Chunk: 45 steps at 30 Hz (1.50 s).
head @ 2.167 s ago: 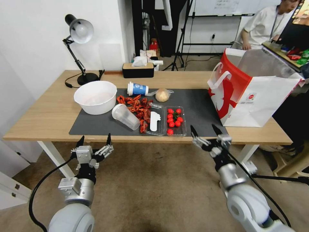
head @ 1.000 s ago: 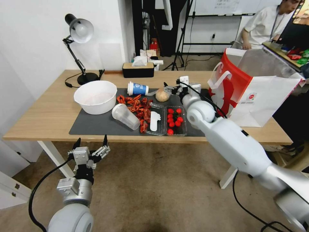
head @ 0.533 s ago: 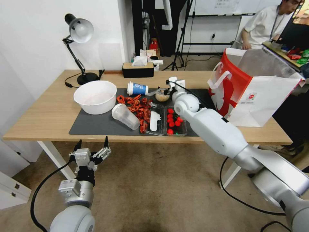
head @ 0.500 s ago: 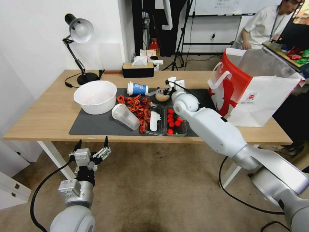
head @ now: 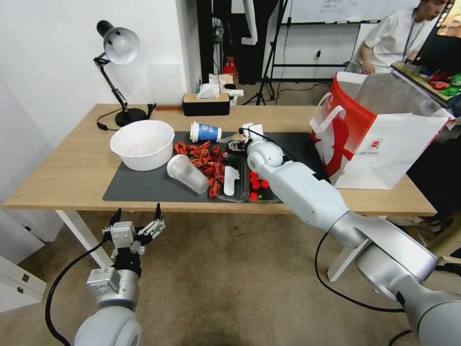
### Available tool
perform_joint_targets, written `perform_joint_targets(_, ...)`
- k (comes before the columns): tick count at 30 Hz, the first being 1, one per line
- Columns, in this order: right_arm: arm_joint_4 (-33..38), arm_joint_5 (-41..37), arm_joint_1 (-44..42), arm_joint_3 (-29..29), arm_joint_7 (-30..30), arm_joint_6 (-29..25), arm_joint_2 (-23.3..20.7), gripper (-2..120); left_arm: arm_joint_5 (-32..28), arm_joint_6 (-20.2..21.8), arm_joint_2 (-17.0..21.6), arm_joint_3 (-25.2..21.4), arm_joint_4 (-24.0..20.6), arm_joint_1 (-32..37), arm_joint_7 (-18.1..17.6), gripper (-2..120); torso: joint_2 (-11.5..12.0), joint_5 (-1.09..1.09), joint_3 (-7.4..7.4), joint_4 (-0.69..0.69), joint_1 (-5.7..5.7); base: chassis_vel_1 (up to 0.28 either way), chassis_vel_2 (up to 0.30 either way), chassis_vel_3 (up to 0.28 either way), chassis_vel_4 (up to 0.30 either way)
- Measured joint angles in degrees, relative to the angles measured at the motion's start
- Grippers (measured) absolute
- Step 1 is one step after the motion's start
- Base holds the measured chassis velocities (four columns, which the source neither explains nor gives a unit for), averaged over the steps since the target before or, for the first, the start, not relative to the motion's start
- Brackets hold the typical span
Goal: Pick up the trash from the table and place it into the takeout bag.
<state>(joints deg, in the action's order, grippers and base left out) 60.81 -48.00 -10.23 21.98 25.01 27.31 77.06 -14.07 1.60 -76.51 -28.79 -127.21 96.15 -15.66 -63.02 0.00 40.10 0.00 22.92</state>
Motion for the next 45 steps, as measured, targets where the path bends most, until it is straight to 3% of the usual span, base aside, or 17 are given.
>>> perform_joint_targets(4, 0.0, -0.1, -0.2, -0.2, 0.5, 0.4, 0.0, 100, 0.0, 0.0, 0.1, 0.0, 0.0, 0.0, 0.0, 100, 0.0, -0.01, 0.0, 0.0, 0.0, 0.0, 0.0, 0.0, 0.0)
perform_joint_targets(7, 0.2, -0.6, -0.6, -0.4, 1.1, 0.8, -0.1, 94, -0.1, 0.0, 0.3, -0.1, 0.0, 0.0, -0.1, 100, 0.0, 0.0, 0.0, 0.0, 0.0, 0.0, 0.0, 0.0, 0.0)
perform_joint_targets(11, 1.2, -2.6, -1.1, -0.6, 2.4, 1.9, -0.5, 74, -0.1, -0.1, 0.4, -0.1, 0.0, -0.1, -0.1, 100, 0.0, 0.0, 0.0, 0.0, 0.0, 0.0, 0.0, 0.0, 0.0)
perform_joint_targets(24, 4.0, -4.1, -1.7, -0.9, 3.6, 2.2, -2.4, 31, -0.1, -0.2, 0.4, -0.1, -0.3, -0.2, -0.1, 100, 0.0, 0.0, 0.0, 0.0, 0.0, 0.0, 0.0, 0.0, 0.0)
perform_joint_targets(29, 7.1, -4.0, -1.9, -1.0, 4.2, 2.0, -3.9, 18, -0.1, -0.2, 0.5, 0.0, -0.6, -0.2, -0.2, 100, 0.0, 0.0, 0.01, 0.01, 0.0, 0.0, 0.0, 0.0, 0.0)
perform_joint_targets(31, 12.2, -2.9, -2.2, -1.0, 4.6, 1.1, -6.5, 10, -0.1, -0.2, 1.0, 0.0, -1.0, 0.0, -0.2, 100, 0.0, 0.01, 0.0, -0.01, 0.0, 0.0, 0.0, 0.0, 0.0)
perform_joint_targets(42, 25.3, -2.0, -2.4, -4.2, 6.1, -0.4, -12.9, 9, -0.2, -0.1, 1.4, -0.4, -1.4, 0.2, -0.3, 100, 0.0, 0.0, 0.0, -0.02, 0.0, 0.0, 0.0, 0.0, 0.0)
perform_joint_targets(44, 32.0, -2.7, -1.8, -6.5, 9.0, 1.1, -16.0, 9, -0.2, -0.1, 1.3, -0.4, -1.6, 0.3, -0.3, 100, 0.0, -0.01, 0.0, 0.01, 0.0, 0.0, 0.0, 0.0, 0.0)
perform_joint_targets(45, 32.0, -2.7, -1.8, -6.5, 9.0, 1.1, -16.0, 9, -0.2, -0.1, 1.3, -0.4, -1.6, 0.3, -0.3, 100, 0.0, -0.01, 0.0, 0.01, 0.0, 0.0, 0.0, 0.0, 0.0)
